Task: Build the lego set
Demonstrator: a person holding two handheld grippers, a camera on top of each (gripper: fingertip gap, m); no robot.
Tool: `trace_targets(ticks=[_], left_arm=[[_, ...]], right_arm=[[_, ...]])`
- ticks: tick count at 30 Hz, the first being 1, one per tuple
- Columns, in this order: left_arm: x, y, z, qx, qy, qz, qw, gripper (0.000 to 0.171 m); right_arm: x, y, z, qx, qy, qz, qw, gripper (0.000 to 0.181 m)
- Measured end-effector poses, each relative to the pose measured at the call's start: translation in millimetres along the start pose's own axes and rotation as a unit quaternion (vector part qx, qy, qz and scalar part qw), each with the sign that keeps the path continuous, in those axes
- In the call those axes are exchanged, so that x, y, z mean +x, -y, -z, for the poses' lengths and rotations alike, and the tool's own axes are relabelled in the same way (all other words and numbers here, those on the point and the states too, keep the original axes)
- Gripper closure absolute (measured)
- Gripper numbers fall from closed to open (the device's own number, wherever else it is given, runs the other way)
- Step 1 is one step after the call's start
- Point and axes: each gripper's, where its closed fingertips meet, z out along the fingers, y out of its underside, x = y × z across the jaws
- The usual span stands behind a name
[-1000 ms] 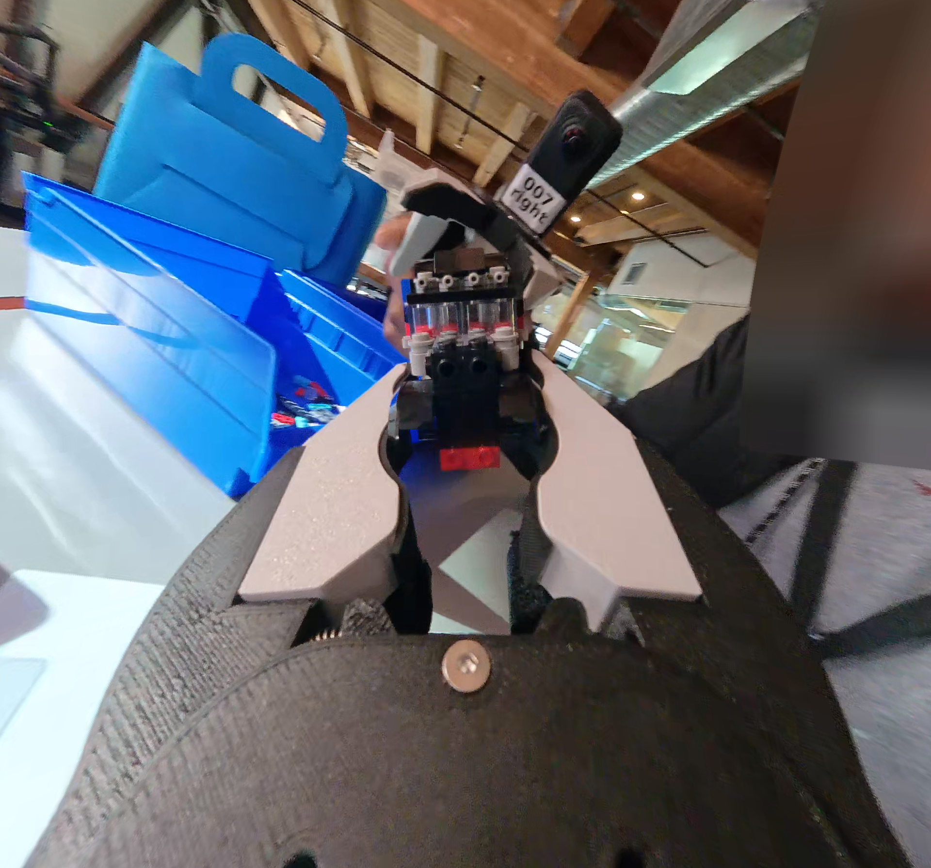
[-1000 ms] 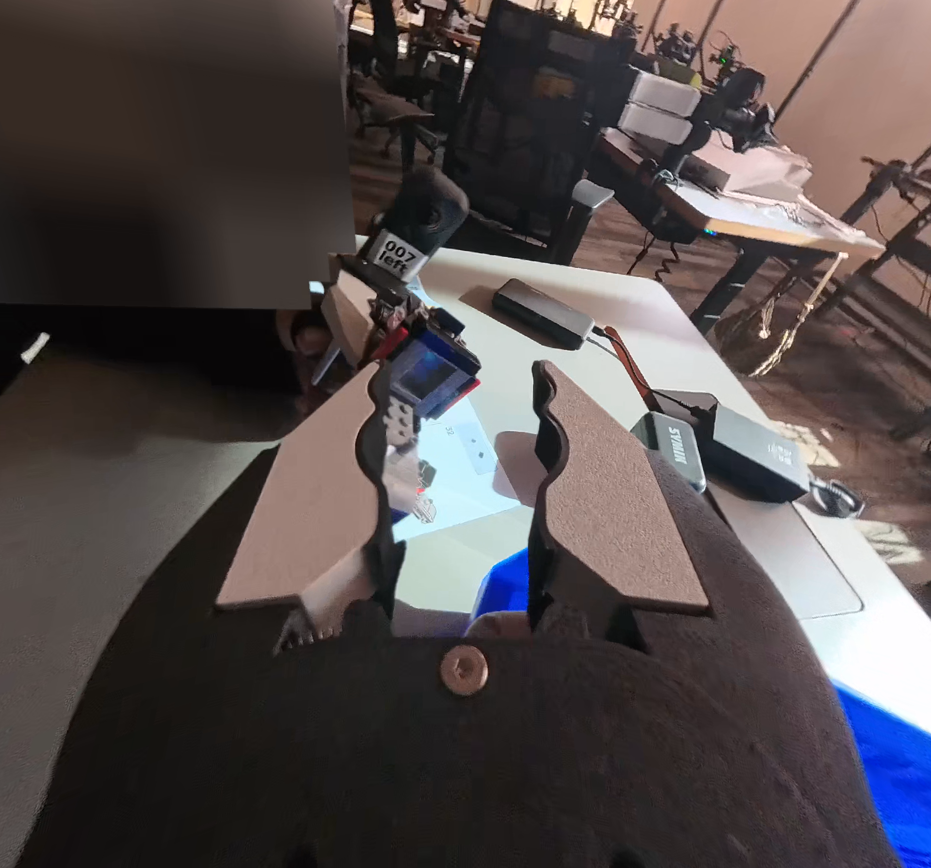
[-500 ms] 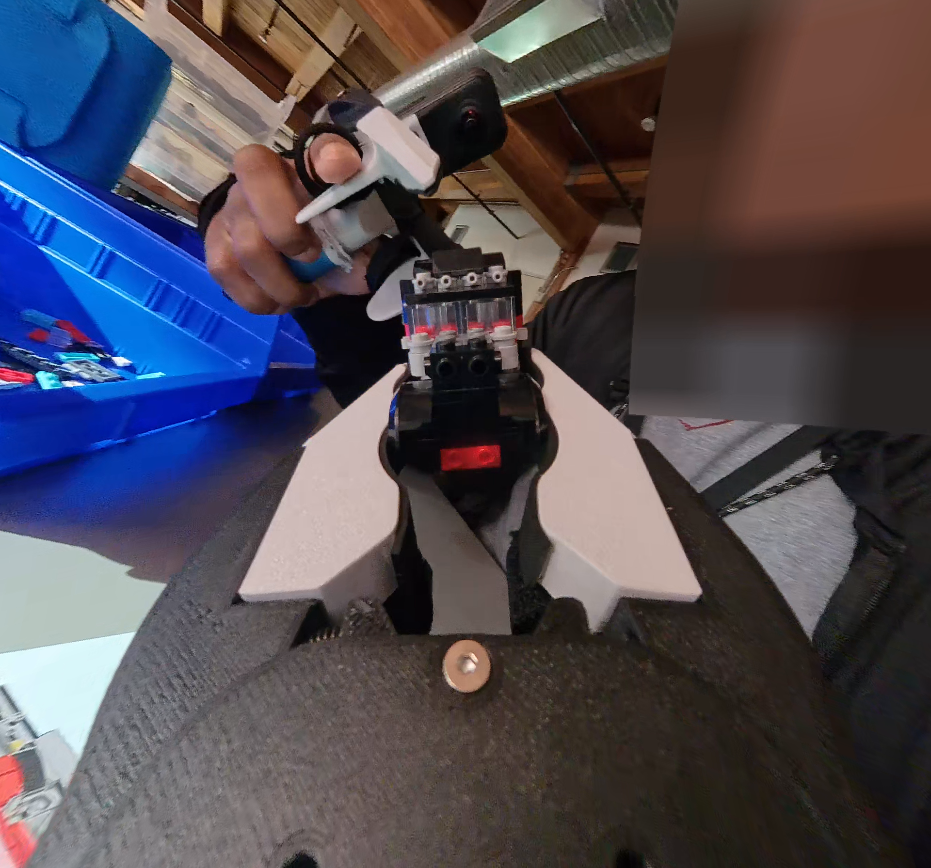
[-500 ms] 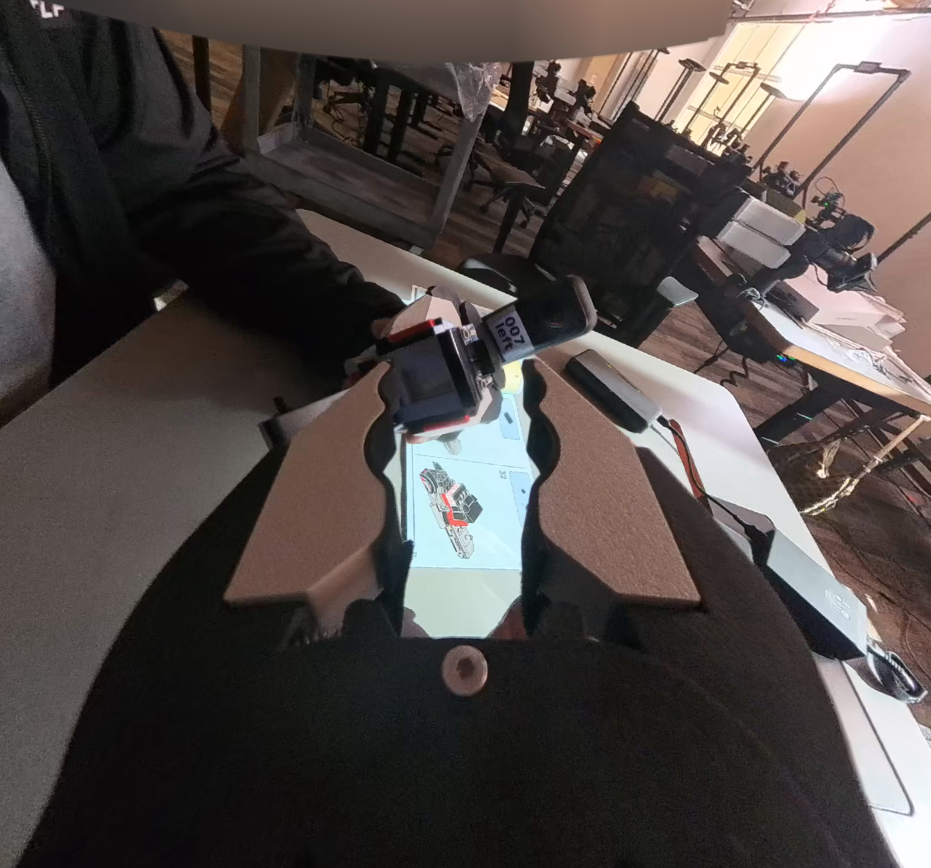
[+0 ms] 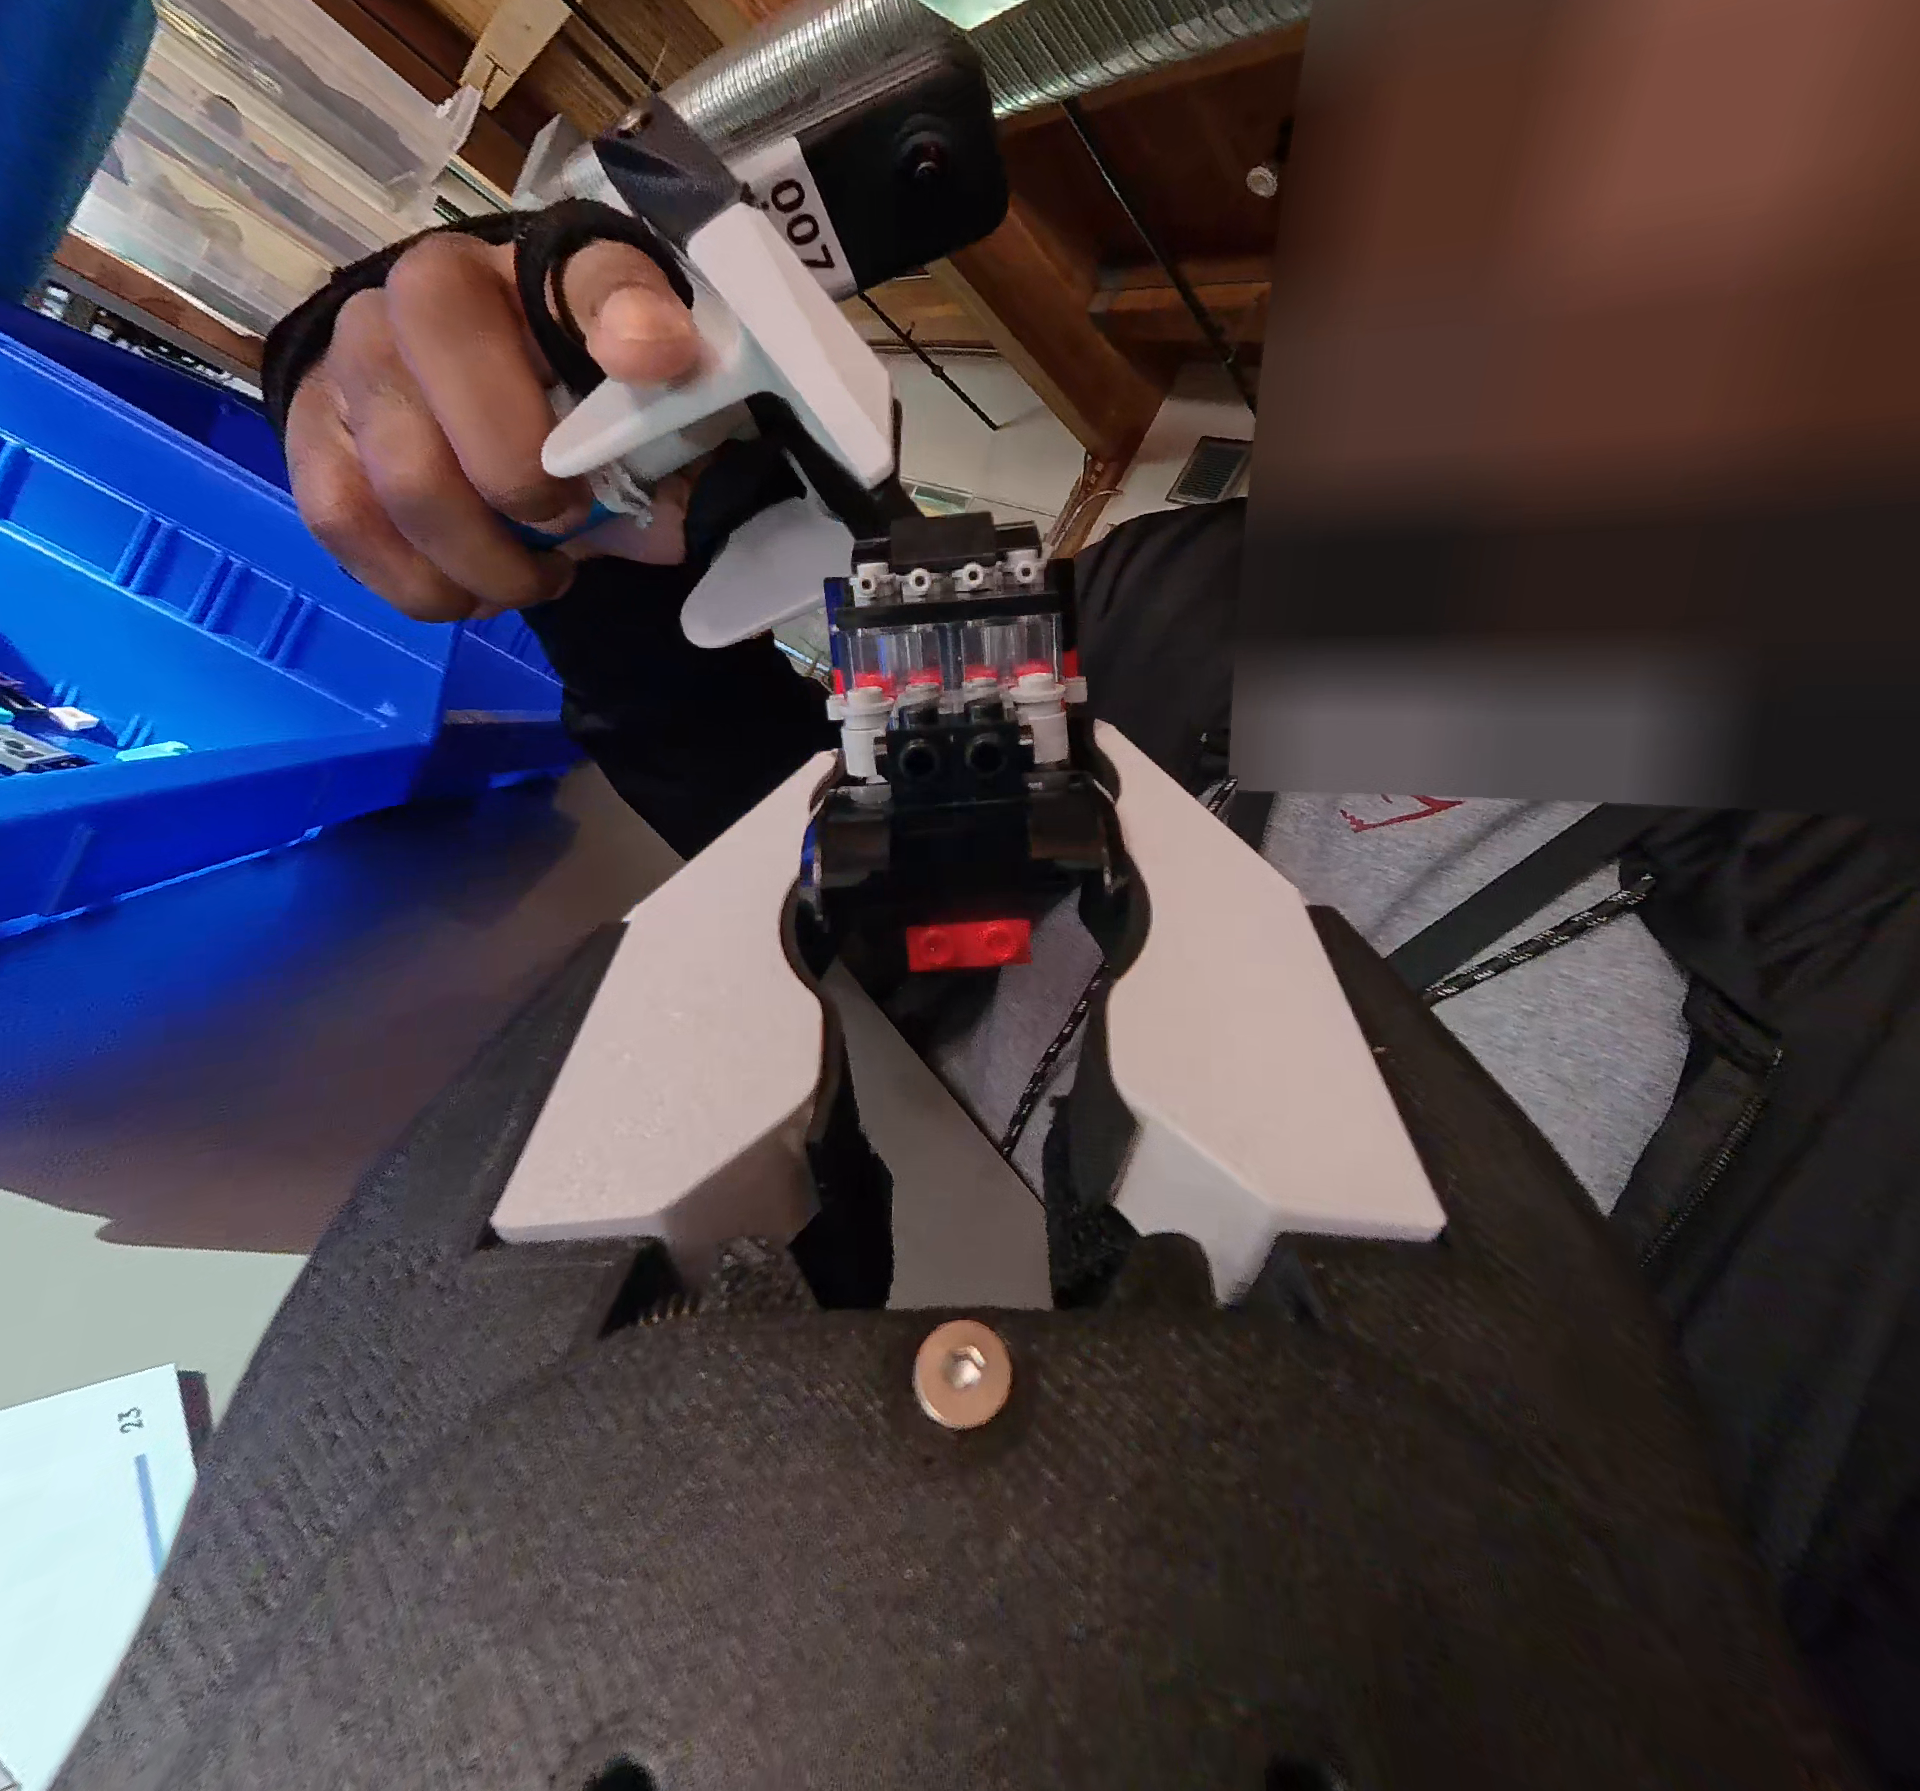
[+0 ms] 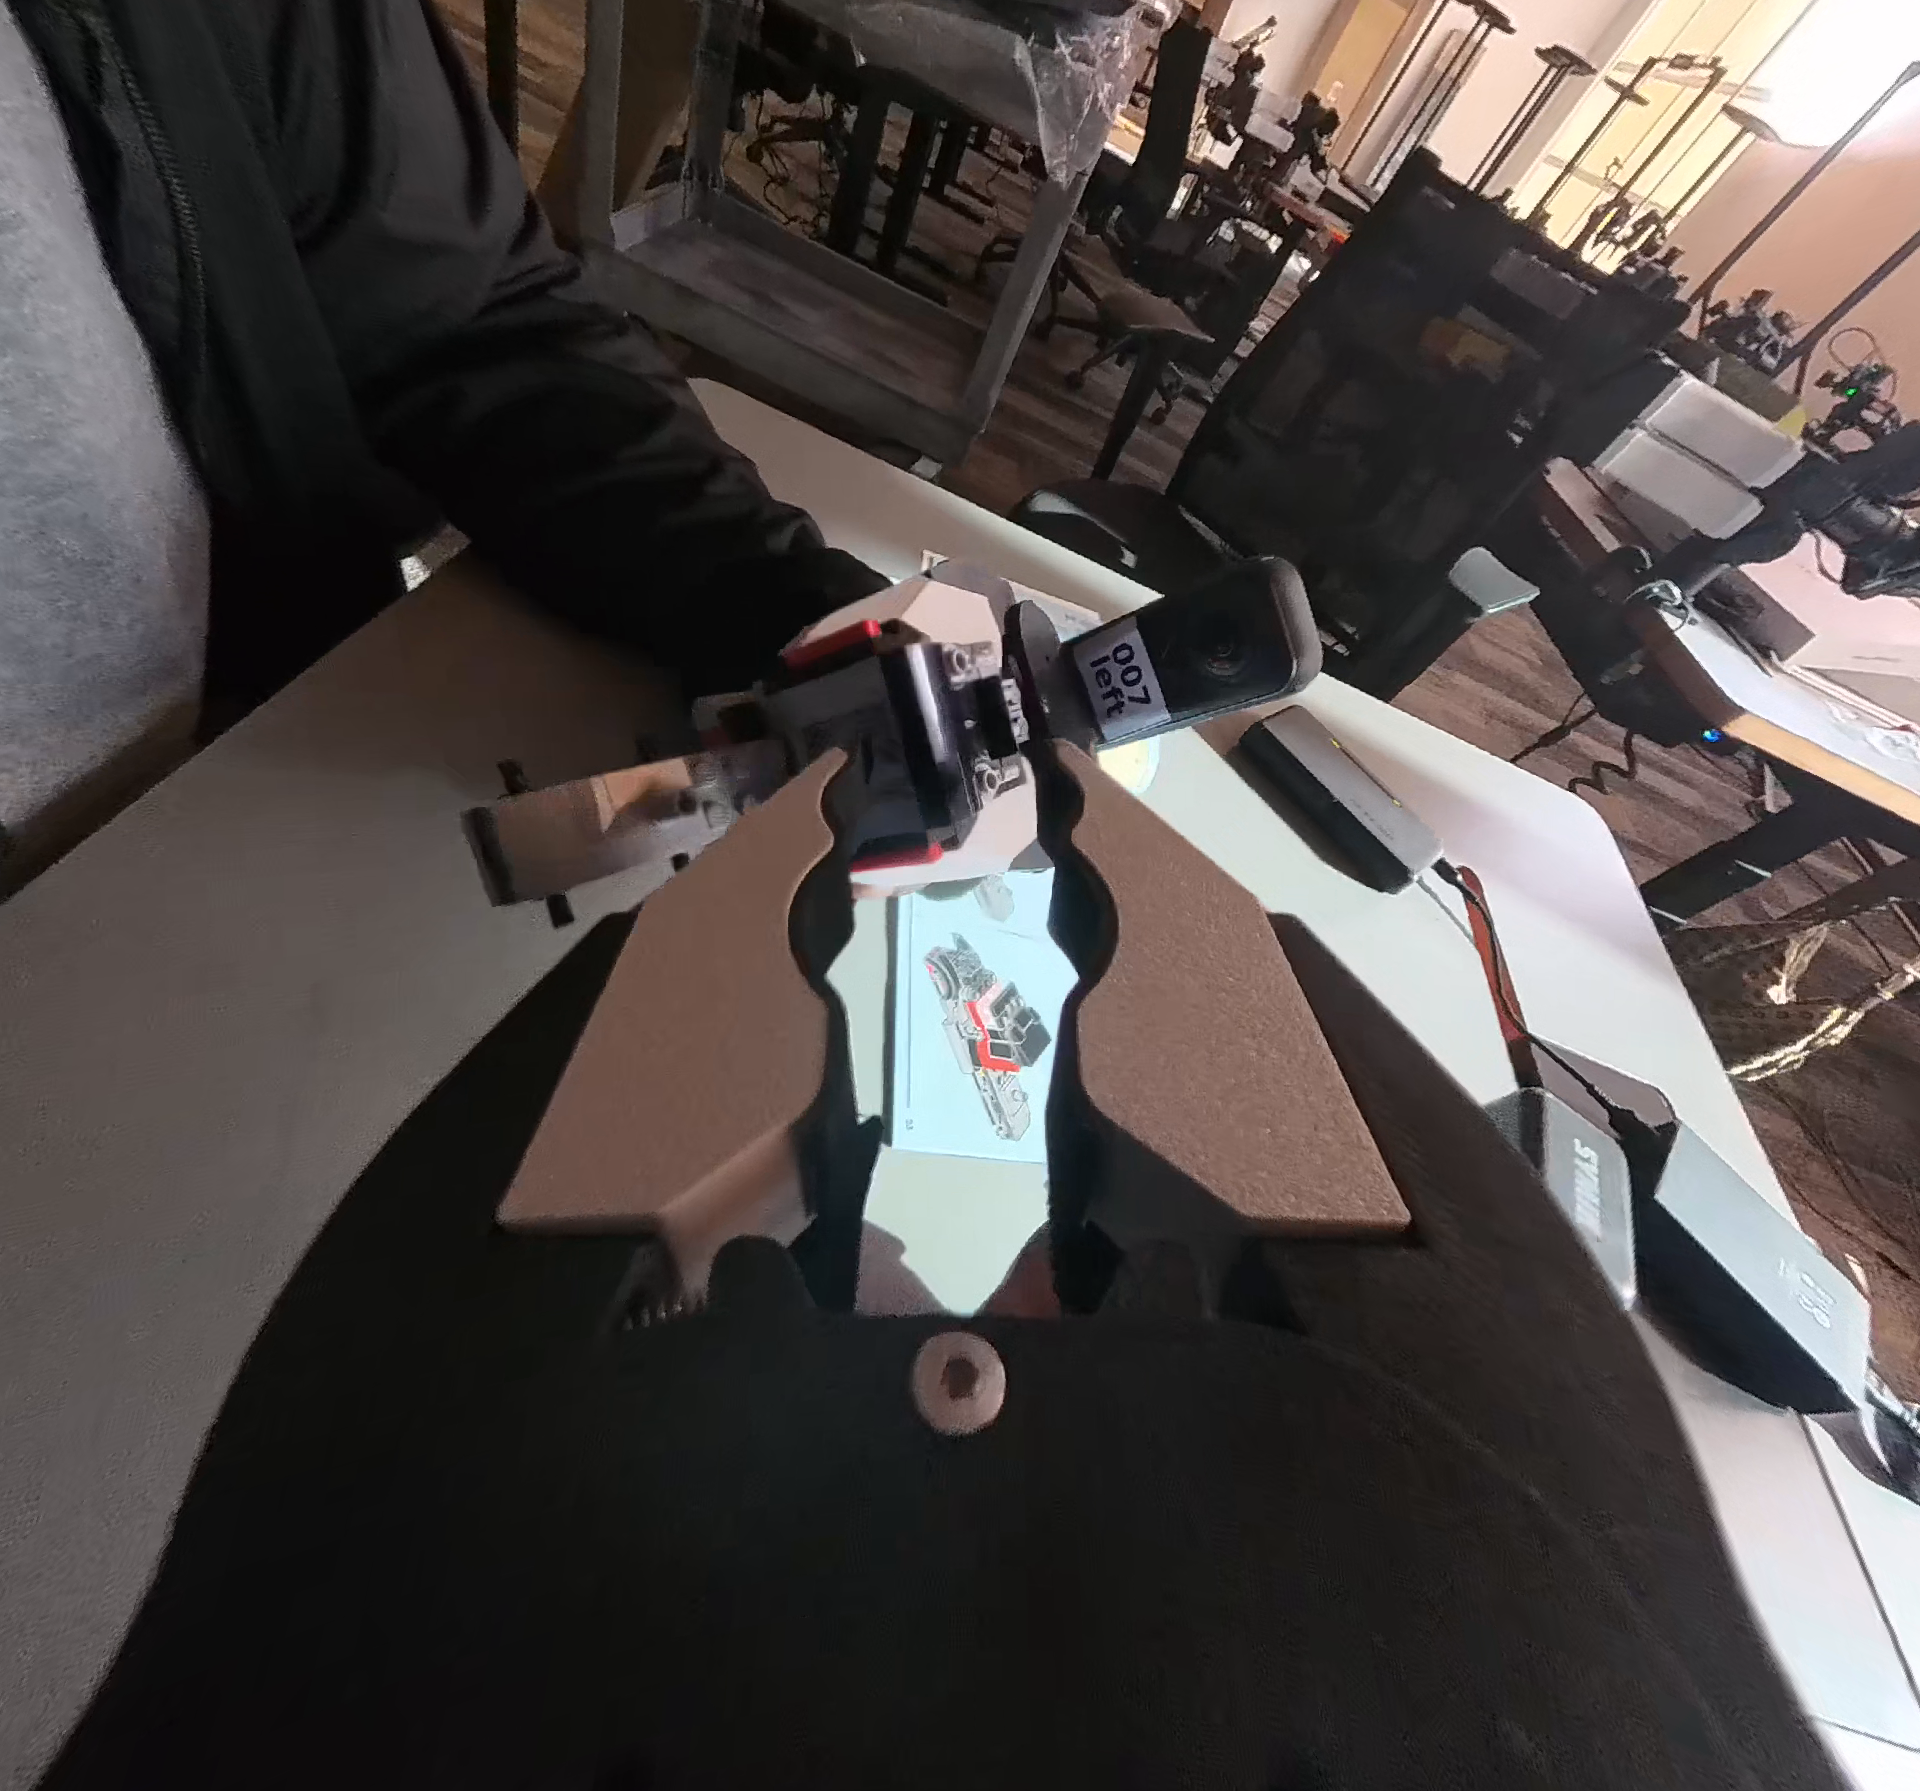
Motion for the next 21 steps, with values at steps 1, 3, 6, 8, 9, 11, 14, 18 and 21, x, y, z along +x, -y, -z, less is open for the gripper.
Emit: trace_targets(ticks=[1, 3, 6, 8, 9, 11, 14, 18, 21], left_arm=[[0.3, -1.3, -0.7, -0.004, -0.001, 0.001, 1.0, 0.128], [0.7, -3.9, -2.1, -0.01, -0.003, 0.003, 1.0, 0.128], [2.2, -5.8, -3.3, -0.015, -0.008, 0.007, 1.0, 0.128], [2.8, -5.7, -3.5, -0.015, -0.009, 0.01, 1.0, 0.128], [2.9, -5.7, -3.7, -0.015, -0.009, 0.01, 1.0, 0.129], [2.9, -6.0, -4.2, -0.014, -0.01, 0.012, 1.0, 0.129], [3.9, -7.0, -5.0, -0.015, -0.014, 0.013, 1.0, 0.129], [3.9, -4.8, -4.8, -0.007, -0.016, 0.015, 1.0, 0.129], [5.0, -3.0, -5.3, -0.001, -0.019, 0.016, 1.0, 0.129]], right_arm=[[-1.8, -0.7, -0.1, -0.003, 0.005, -0.001, 1.0, 0.147], [-5.5, -1.8, -1.2, -0.011, 0.012, 0.002, 1.0, 0.148], [-9.8, -1.7, -2.8, -0.018, 0.019, 0.01, 1.0, 0.148], [-10.0, -1.3, -2.8, -0.021, 0.017, 0.015, 0.999, 0.147], [-10.1, -0.8, -2.6, -0.021, 0.016, 0.018, 0.999, 0.147], [-11.1, 0.2, -3.2, -0.02, 0.018, 0.019, 0.999, 0.147], [-13.3, 0.2, -5.0, -0.021, 0.022, 0.02, 0.999, 0.146], [-11.5, 1.0, -4.9, -0.02, 0.014, 0.023, 0.999, 0.148], [-10.5, 2.6, -4.9, -0.015, 0.01, 0.022, 1.0, 0.148]])
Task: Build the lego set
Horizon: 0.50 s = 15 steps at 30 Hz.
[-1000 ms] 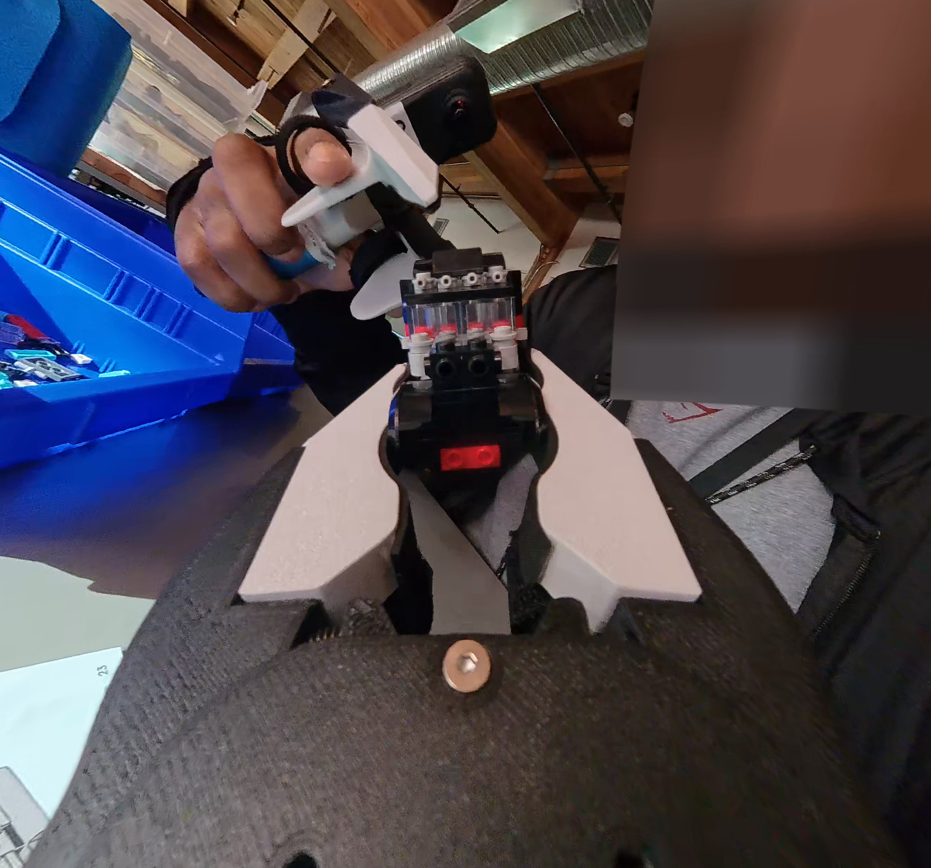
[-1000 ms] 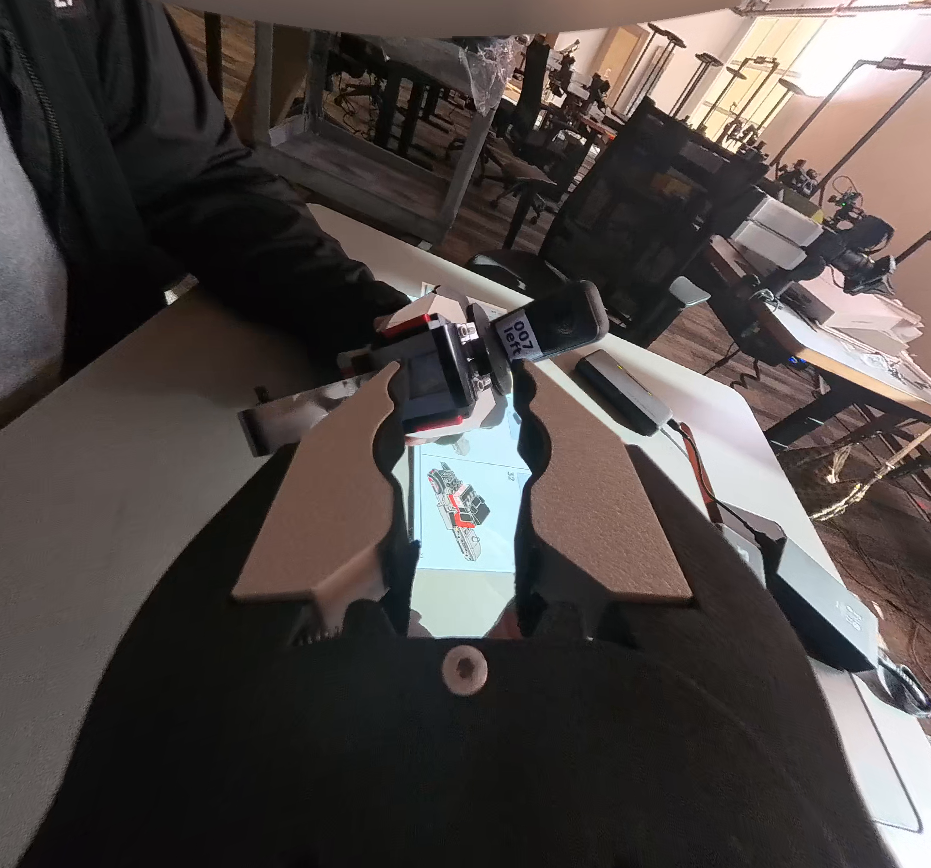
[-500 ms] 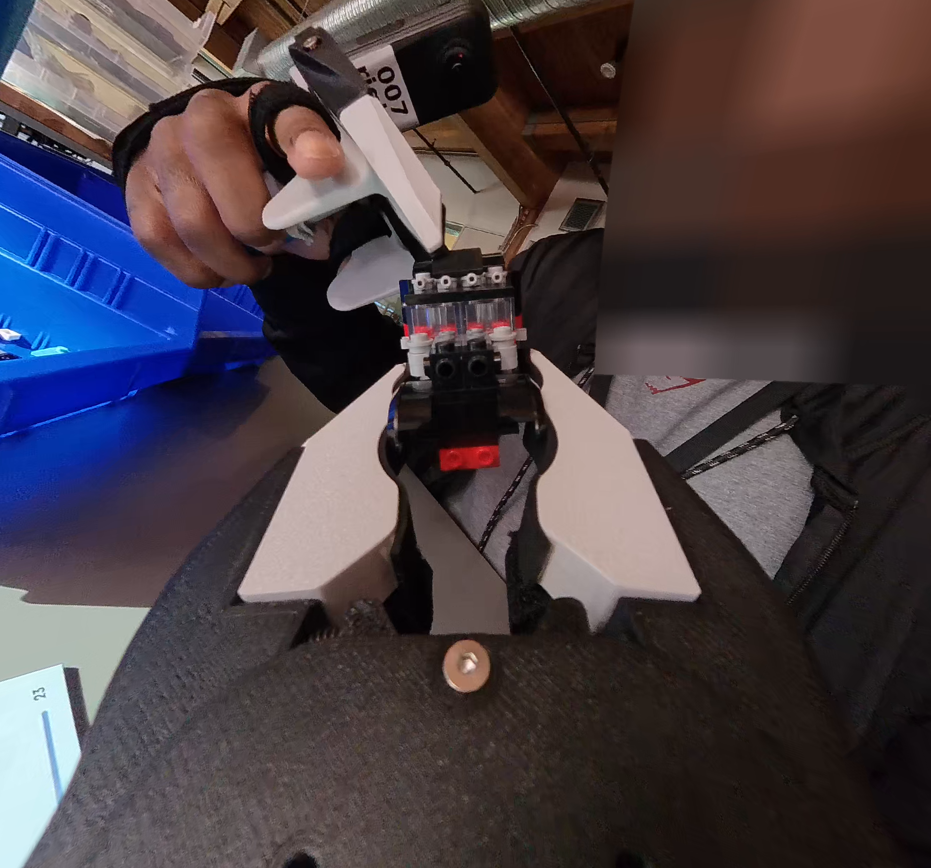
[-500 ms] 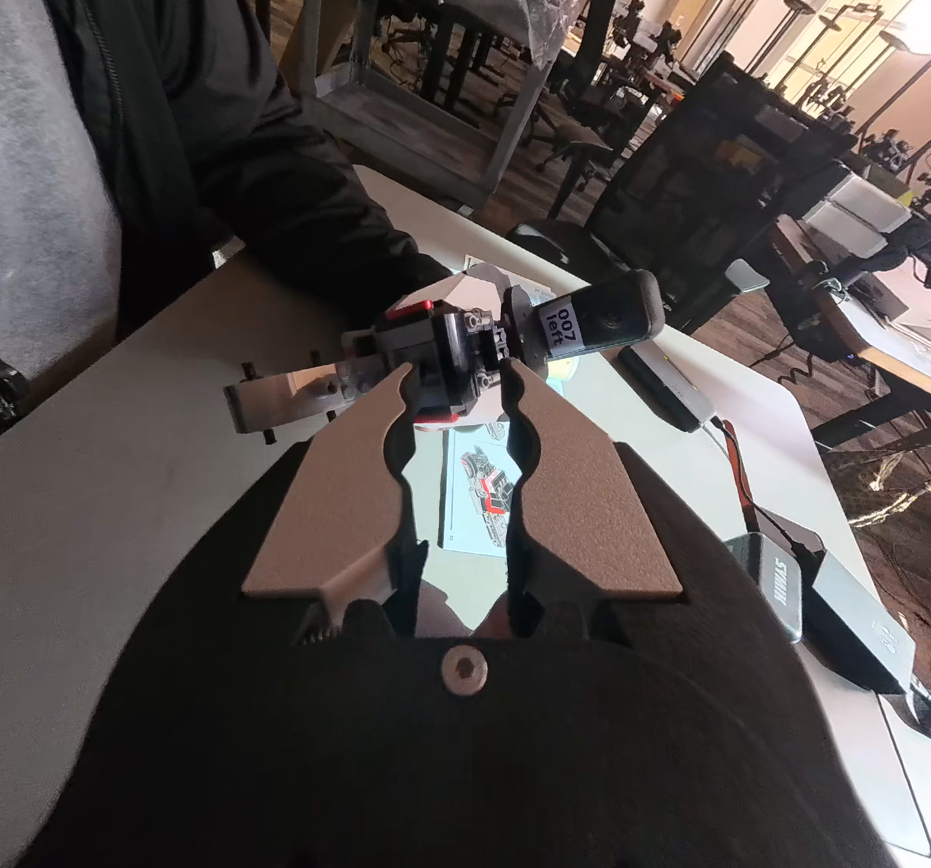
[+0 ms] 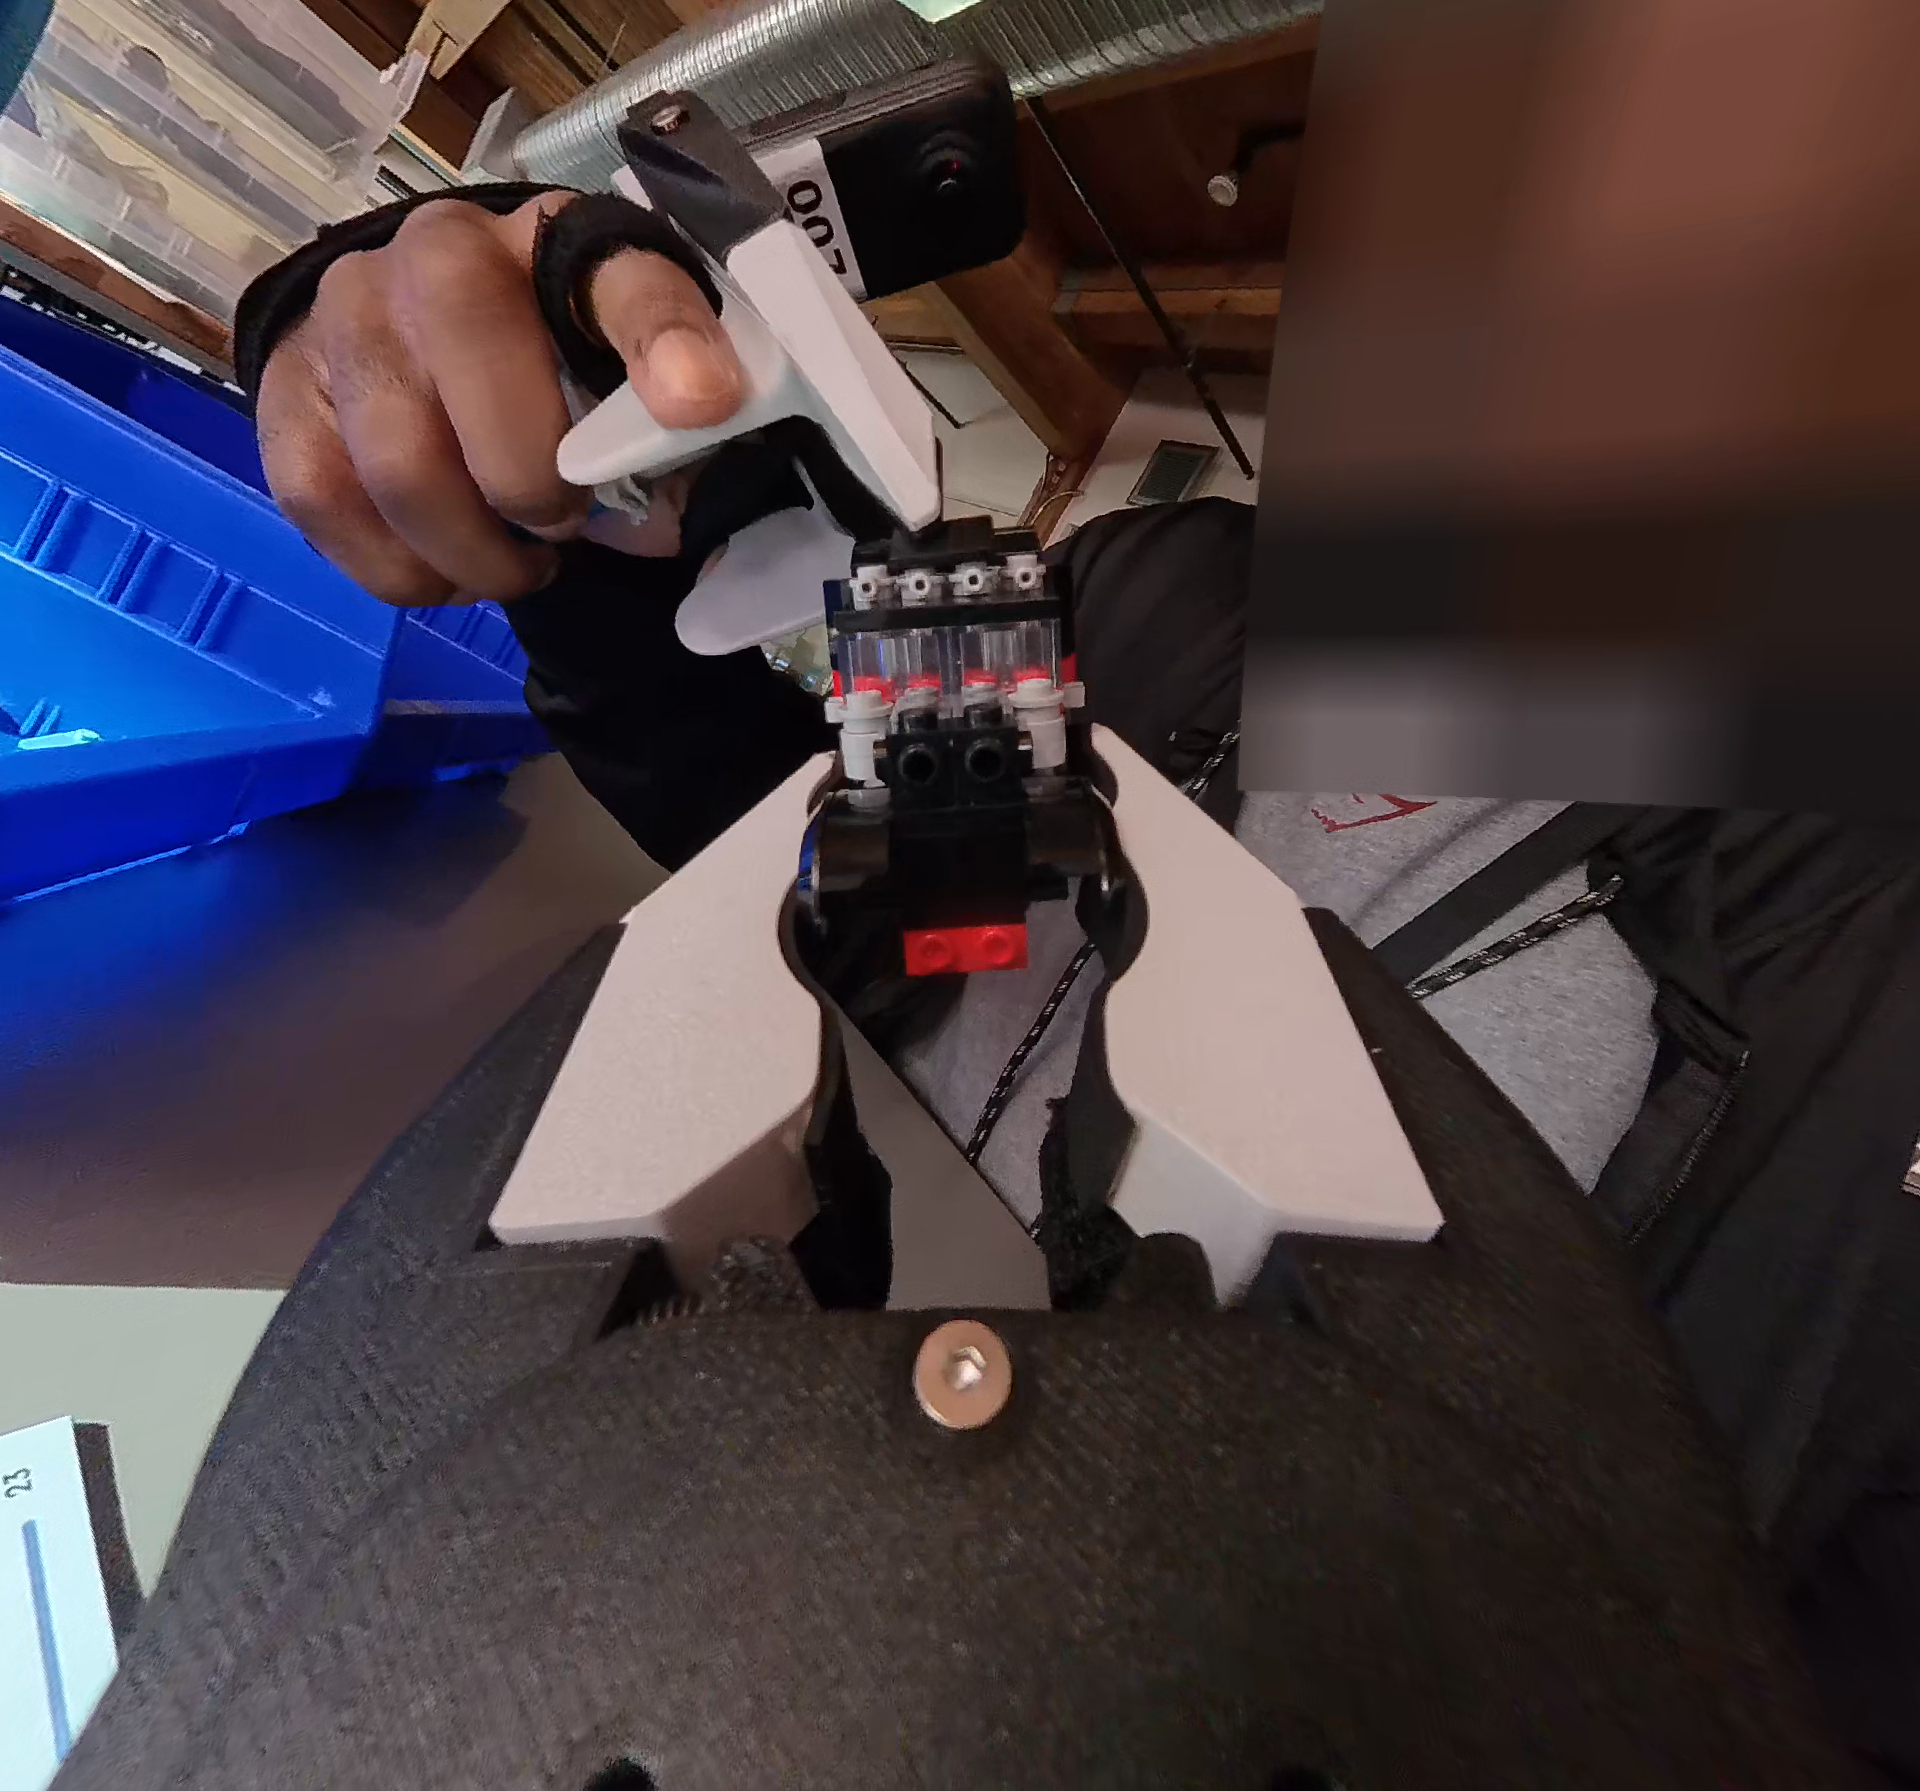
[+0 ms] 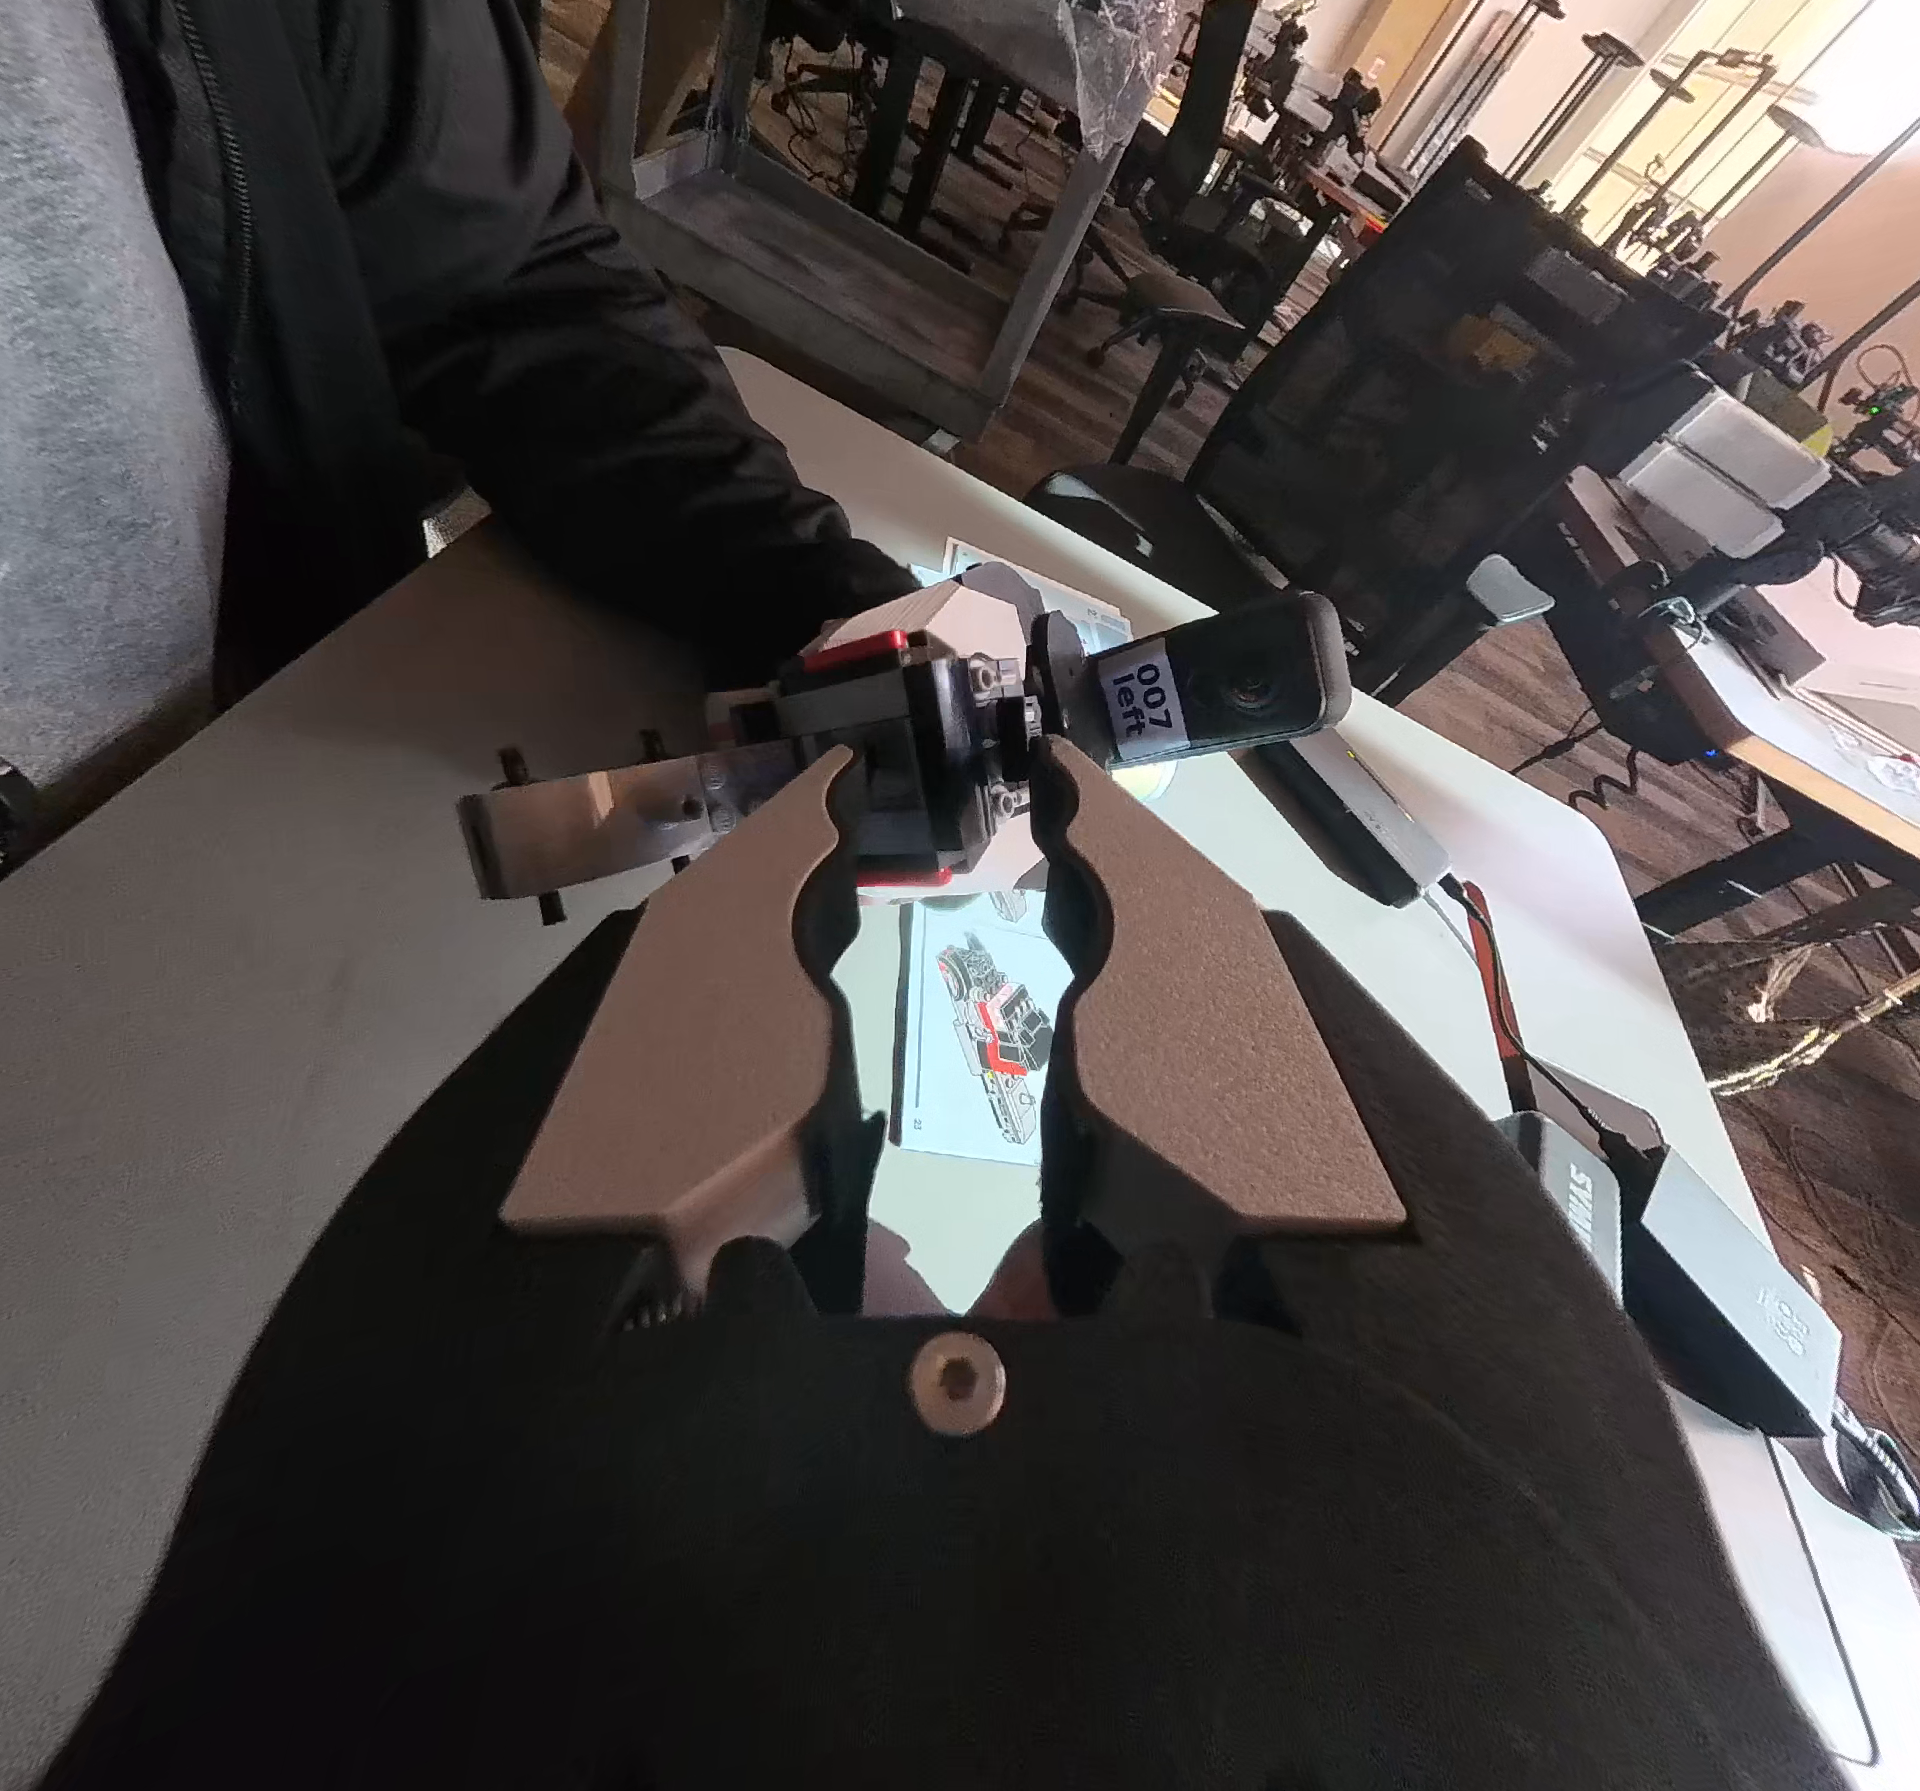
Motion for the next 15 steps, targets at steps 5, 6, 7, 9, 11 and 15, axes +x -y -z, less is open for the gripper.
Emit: trace_targets(ticks=[5, 6, 7, 9, 11, 15], left_arm=[[-2.2, 0.9, -0.7, 0.004, 0.004, 0.007, 1.0, 0.13], [-2.6, 0.2, -1.1, 0.002, 0.005, 0.008, 1.0, 0.13], [-2.6, -0.3, -1.3, 0.001, 0.005, 0.01, 1.0, 0.129], [-2.2, -1.3, -2.2, -0.003, 0.004, 0.012, 1.0, 0.129], [-2.3, -3.7, -3.4, -0.01, 0.005, 0.014, 1.0, 0.129], [-1.3, -10.9, -7.3, -0.028, 0.0, 0.02, 0.999, 0.13]], right_arm=[[0.3, -1.2, 1.6, -0.003, 0.001, -0.005, 1.0, 0.151], [-0.3, -1.8, 1.8, -0.004, 0.003, -0.006, 1.0, 0.151], [-0.8, -2.1, 2.0, -0.004, 0.005, -0.007, 1.0, 0.15], [-2.1, -1.8, 2.2, -0.001, 0.01, -0.012, 1.0, 0.15], [-4.5, -2.2, 2.5, 0.0, 0.019, -0.019, 1.0, 0.15], [-12.9, -3.6, 2.5, -0.004, 0.046, -0.036, 0.998, 0.148]])
